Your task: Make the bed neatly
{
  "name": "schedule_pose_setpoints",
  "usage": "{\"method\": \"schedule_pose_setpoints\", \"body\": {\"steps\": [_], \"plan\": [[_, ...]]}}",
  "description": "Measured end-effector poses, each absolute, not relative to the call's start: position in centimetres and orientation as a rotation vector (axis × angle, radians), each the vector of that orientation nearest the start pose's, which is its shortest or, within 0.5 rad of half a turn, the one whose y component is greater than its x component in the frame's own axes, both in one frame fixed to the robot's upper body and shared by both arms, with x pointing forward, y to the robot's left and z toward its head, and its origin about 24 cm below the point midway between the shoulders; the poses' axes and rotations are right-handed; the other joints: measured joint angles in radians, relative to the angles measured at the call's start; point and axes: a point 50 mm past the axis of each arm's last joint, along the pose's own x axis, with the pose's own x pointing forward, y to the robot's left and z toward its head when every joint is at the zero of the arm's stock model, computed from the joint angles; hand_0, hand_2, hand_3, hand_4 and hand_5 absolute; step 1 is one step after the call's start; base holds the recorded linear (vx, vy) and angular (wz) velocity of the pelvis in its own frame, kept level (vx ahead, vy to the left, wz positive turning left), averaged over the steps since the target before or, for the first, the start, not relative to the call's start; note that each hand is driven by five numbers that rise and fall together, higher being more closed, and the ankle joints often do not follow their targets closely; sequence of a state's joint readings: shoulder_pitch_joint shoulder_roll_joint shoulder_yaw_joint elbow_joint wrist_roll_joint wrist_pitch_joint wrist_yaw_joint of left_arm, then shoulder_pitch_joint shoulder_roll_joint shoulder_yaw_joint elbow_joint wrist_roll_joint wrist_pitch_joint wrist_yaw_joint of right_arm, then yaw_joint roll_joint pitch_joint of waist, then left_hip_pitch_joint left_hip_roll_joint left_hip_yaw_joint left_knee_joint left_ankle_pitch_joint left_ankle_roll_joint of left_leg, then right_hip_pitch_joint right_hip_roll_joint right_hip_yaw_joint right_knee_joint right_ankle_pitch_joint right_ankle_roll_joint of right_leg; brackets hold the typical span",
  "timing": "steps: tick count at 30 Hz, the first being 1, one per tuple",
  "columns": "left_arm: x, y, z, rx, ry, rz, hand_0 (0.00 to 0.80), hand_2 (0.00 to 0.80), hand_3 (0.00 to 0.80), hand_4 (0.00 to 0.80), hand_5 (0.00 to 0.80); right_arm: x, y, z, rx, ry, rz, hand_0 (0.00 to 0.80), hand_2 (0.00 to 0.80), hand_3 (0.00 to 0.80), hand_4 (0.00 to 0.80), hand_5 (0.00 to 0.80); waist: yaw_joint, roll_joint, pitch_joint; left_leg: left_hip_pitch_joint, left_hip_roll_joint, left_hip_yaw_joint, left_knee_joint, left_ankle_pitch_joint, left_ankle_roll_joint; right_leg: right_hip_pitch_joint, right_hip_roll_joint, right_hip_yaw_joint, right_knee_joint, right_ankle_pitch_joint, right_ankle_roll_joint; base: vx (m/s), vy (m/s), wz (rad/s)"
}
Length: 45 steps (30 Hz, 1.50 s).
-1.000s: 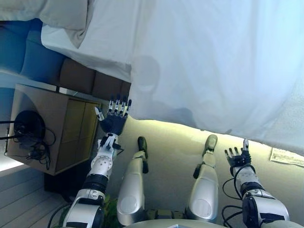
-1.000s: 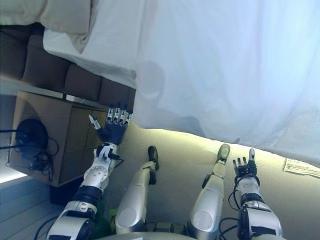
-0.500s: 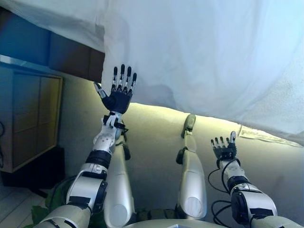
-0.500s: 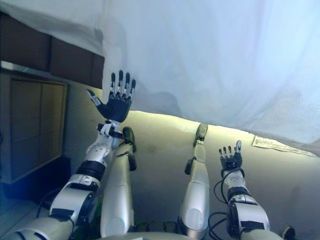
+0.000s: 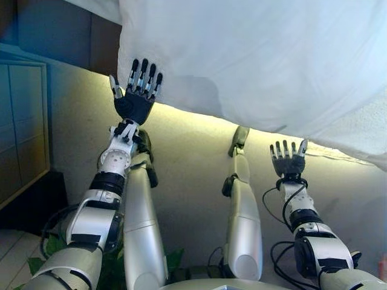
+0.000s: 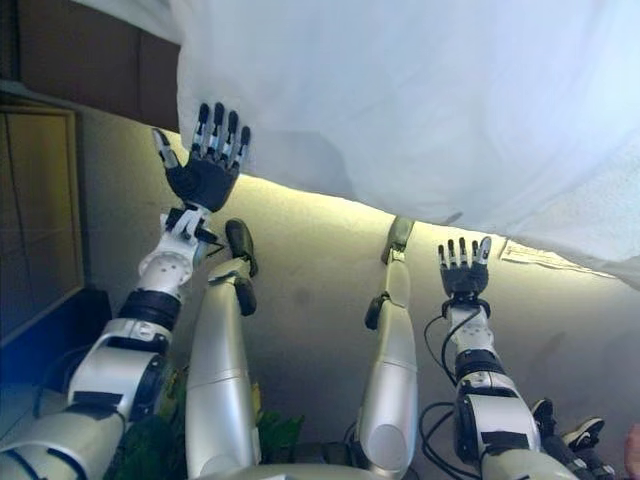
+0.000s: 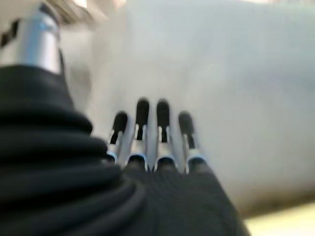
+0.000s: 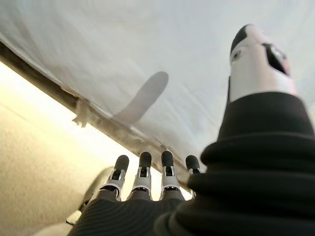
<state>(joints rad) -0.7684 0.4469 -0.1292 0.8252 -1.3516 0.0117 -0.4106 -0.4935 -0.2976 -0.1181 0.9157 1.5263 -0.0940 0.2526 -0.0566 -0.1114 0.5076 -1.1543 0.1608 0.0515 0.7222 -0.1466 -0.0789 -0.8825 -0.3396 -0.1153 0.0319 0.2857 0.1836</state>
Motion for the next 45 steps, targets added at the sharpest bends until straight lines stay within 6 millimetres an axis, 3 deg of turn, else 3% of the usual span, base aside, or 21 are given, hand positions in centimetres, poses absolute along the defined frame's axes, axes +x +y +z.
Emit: {"method": "schedule_pose_setpoints", "body": {"steps": [3,5,8,18,21,25,28,33,36,40,45], "plan": [[38.0,24.4,11.2,-0.614,0.042,-0.120,0.000,0.000,0.000,0.000,0.000,32.6,-25.4,1.9,1.259,-0.066,-0.252,0.000,0.000,0.000,0.000,0.000,-0.008,-0.001,0.000,-0.021,0.008,0.001,0.007,-0.002,0.004,-0.019,0.000,0.000,0.005,-0.027,0.009,-0.023,0.047,-0.04],[37.4,26.6,10.0,-0.541,0.130,-0.014,0.000,0.000,0.000,0.000,0.000,32.7,-26.0,2.3,1.255,-0.077,-0.253,0.000,0.000,0.000,0.000,0.000,-0.013,-0.002,0.000,-0.029,0.010,0.005,0.013,-0.003,0.004,-0.027,0.003,0.000,0.010,-0.027,0.006,-0.009,0.034,-0.07],[36.5,28.7,8.6,-0.518,0.220,0.082,0.000,0.000,0.000,0.000,0.000,32.5,-26.9,2.4,1.252,-0.085,-0.266,0.000,0.000,0.000,0.000,0.000,-0.015,-0.003,0.000,-0.028,0.015,0.004,0.019,-0.007,-0.001,-0.034,0.009,-0.001,0.028,0.001,-0.026,0.002,0.011,-0.04],[34.6,31.5,6.1,-0.502,0.310,0.284,0.000,0.000,0.000,0.000,0.000,32.3,-26.8,2.2,1.252,-0.089,-0.241,0.000,0.000,0.000,0.000,0.000,-0.012,-0.003,0.001,0.038,0.029,0.031,0.004,-0.009,-0.002,-0.009,0.002,0.015,0.049,-0.009,-0.014,0.011,-0.011,-0.04],[33.5,32.7,5.4,-0.534,0.294,0.345,0.000,0.000,0.000,0.000,0.000,31.3,-27.1,0.9,1.249,-0.065,-0.273,0.000,0.000,0.000,0.000,0.000,-0.009,-0.001,0.001,0.090,0.032,0.033,-0.018,-0.012,-0.002,0.030,0.001,0.008,0.050,-0.015,-0.006,0.037,-0.071,0.00],[31.6,34.1,3.9,-0.568,0.281,0.414,0.000,0.000,0.000,0.000,0.000,29.5,-27.5,-1.2,1.246,-0.022,-0.332,0.000,0.000,0.000,0.000,0.000,-0.003,0.004,0.004,0.166,0.028,0.029,-0.070,0.009,-0.025,0.087,-0.001,-0.014,0.050,-0.011,-0.011,0.032,-0.131,0.08],[30.6,34.0,2.6,-0.622,0.258,0.439,0.000,0.000,0.000,0.000,0.000,28.2,-27.8,-2.6,1.237,0.008,-0.380,0.000,0.000,0.000,0.000,0.000,0.023,0.020,0.010,0.260,0.027,0.024,-0.127,0.026,-0.042,0.161,-0.002,-0.037,0.046,-0.020,0.000,0.026,-0.193,0.12],[29.2,31.6,0.6,-0.663,0.172,0.388,0.000,0.000,0.000,0.000,0.000,26.6,-28.6,-3.4,1.166,0.002,-0.419,0.000,0.000,0.000,0.000,0.000,0.063,0.063,0.009,0.463,0.005,0.001,-0.258,0.066,-0.065,0.335,-0.015,-0.096,0.043,-0.059,0.016,0.055,-0.204,0.24],[28.0,29.8,-0.5,-0.698,0.141,0.359,0.000,0.000,0.000,0.000,0.000,25.1,-29.4,-3.9,1.080,0.001,-0.441,0.000,0.000,0.000,0.000,0.000,0.103,0.073,0.008,0.587,0.003,-0.003,-0.318,0.080,-0.076,0.450,-0.010,-0.117,0.024,-0.073,0.017,0.074,-0.232,0.13],[25.6,29.7,-1.3,-0.678,0.126,0.368,0.000,0.000,0.000,0.000,0.000,23.0,-29.9,-4.5,0.985,0.021,-0.475,0.000,0.000,0.000,0.000,0.000,0.130,0.075,0.002,0.738,0.009,-0.008,-0.407,0.097,-0.085,0.598,0.005,-0.149,-0.020,-0.084,0.013,0.141,-0.184,0.12],[23.2,29.2,-2.4,-0.721,0.103,0.359,0.000,0.000,0.000,0.000,0.000,19.5,-29.4,-7.2,0.954,0.118,-0.559,0.000,0.000,0.000,0.000,0.000,0.155,0.075,-0.100,0.840,0.012,-0.007,-0.498,0.121,-0.098,0.686,0.019,-0.170,-0.063,-0.090,0.011,0.210,-0.136,0.05]]}}
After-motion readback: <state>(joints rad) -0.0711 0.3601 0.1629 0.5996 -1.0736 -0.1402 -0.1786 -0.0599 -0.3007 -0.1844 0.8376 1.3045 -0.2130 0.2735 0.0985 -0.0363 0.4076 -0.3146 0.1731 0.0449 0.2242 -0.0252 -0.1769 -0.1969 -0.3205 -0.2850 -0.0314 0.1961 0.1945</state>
